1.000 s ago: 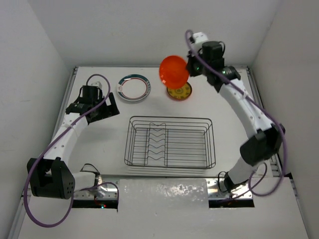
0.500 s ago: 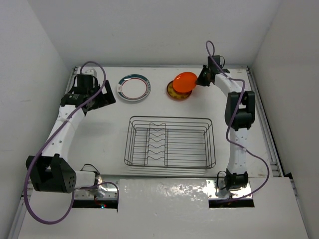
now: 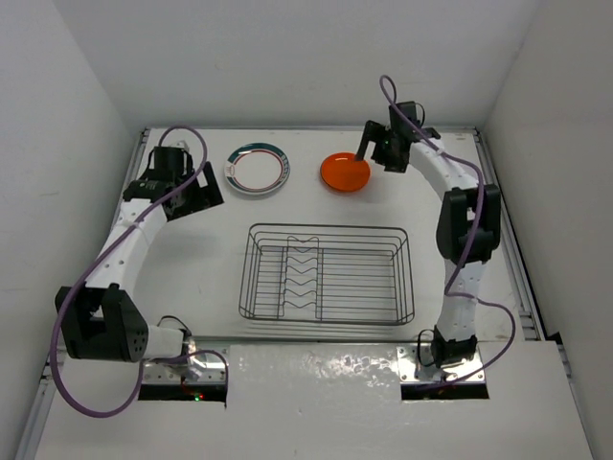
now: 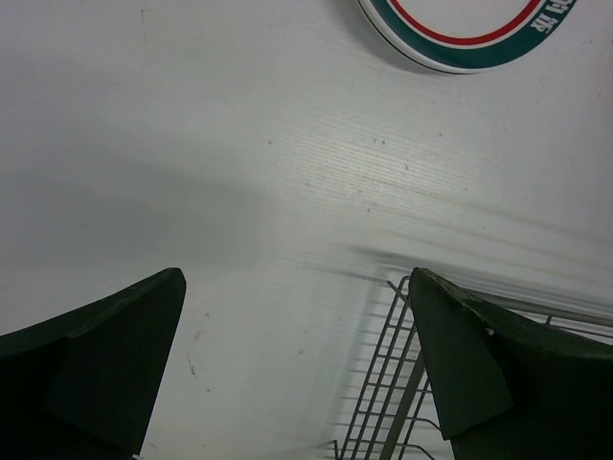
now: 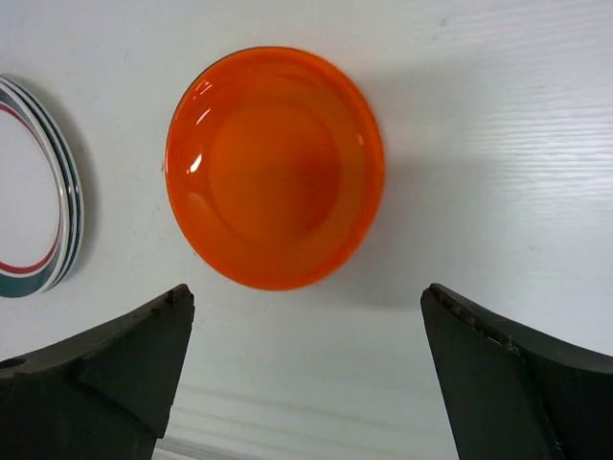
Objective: Unload the plates from the dish rack
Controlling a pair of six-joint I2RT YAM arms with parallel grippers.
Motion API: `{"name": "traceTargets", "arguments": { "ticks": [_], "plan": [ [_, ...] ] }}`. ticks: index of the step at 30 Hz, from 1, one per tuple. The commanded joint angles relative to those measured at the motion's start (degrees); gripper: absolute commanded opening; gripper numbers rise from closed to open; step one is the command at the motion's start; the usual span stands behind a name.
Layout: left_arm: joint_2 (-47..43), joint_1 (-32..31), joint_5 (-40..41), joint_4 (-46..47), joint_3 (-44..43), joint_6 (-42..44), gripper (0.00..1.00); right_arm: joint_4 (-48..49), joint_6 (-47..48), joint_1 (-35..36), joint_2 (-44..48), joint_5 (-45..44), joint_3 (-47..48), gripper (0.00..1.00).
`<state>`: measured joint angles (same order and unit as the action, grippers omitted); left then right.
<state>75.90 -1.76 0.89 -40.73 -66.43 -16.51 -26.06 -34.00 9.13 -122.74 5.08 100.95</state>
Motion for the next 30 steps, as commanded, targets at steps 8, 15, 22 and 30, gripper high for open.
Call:
{"name": "traceTargets", "arguments": {
  "ticks": [8, 15, 22, 30],
  "plan": [
    [1.7, 1.1, 13.7, -3.0, -13.4, -2.0, 1.0, -17.5, 16.1, 0.4, 29.5, -15.8, -6.0, 0.99],
    [-6.3, 1.2, 22.6, -0.2, -12.6, -0.6, 1.0, -23.7, 20.8, 0.3, 52.1, -24.8, -21.6, 0.99],
    [-17.4, 0.4, 26.9, 1.2, -2.1, -2.6, 1.0, -29.9, 20.1, 0.6, 68.0, -28.2, -29.7, 0.99],
    [-21.2, -0.4, 27.2, -0.7, 4.2, -3.1, 1.0, -32.1, 21.2, 1.2, 73.1, -29.7, -33.4, 0.99]
  ]
}}
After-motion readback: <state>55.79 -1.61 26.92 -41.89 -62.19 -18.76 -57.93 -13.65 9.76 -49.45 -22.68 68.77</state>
